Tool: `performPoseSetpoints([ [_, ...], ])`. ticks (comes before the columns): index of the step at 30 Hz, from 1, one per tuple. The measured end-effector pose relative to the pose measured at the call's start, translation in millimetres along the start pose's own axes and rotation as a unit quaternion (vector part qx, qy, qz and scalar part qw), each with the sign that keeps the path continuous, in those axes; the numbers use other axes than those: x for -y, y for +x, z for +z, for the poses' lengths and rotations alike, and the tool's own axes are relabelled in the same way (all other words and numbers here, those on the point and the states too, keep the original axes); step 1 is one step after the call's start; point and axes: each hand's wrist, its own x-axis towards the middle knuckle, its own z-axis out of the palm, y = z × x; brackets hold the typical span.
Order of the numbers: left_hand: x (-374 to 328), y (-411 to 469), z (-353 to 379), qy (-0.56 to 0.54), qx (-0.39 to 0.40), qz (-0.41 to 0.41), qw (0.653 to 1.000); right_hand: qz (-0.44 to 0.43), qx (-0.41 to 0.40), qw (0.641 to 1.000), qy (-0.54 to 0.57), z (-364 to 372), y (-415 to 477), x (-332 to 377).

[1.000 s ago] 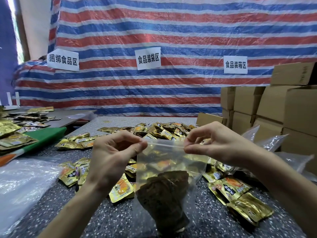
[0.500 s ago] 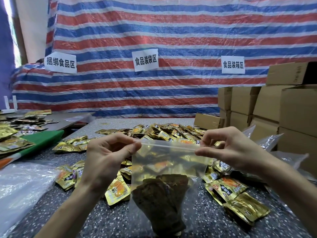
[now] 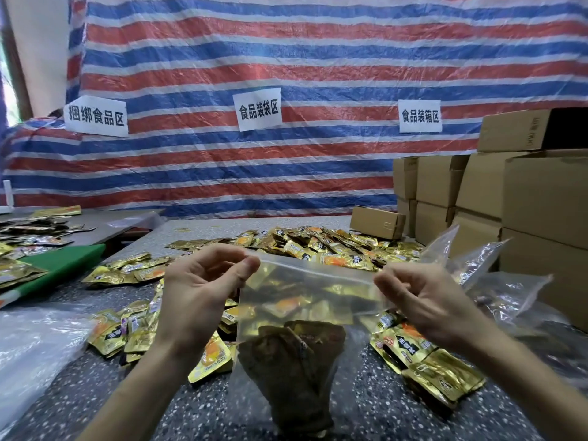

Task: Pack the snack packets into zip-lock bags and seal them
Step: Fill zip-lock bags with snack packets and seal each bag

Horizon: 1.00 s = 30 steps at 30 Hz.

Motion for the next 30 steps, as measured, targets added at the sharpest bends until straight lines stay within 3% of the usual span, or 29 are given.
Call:
performPoseSetpoints([
  [2,2,0,9,-0.036,0.001,-0.022,0.999,0.126,0.013,0.986,0.112,14,-15,-13],
  [4,3,0,17,-0.072,0.014,-0.038,0.997,0.201,0.101,0.966,0.124,29,-29,-27],
  [7,6,1,25,-0.111,0.021,-0.057,0.992,0.168,0.19,0.965,0.069,48,-34,-31],
  [11,12,2,32,-0.13,0.017,-0.078,0.988,0.149,0.2,0.966,0.074,52,-28,-19],
  [15,20,3,34,-0.071,0.001,-0.098,0.993,0.216,0.133,0.961,0.106,33,-24,-20],
  [19,31,-1,29,-0.03,-0.011,-0.128,0.991,0.307,-0.027,0.938,0.156,-1,-4,-29],
  [23,41,-10,31,-0.024,0.012,-0.163,0.986,0.372,-0.223,0.873,0.225,-37,37,-46],
  [25,45,-14,36,-0.009,0.035,-0.165,0.986,0.392,-0.279,0.84,0.25,-51,57,-61],
  [27,45,-18,43,-0.005,0.057,-0.162,0.985,0.432,-0.276,0.826,0.236,-56,67,-80],
  [30,40,-22,52,-0.002,0.092,-0.149,0.985,0.507,-0.214,0.829,0.105,-49,64,-104],
])
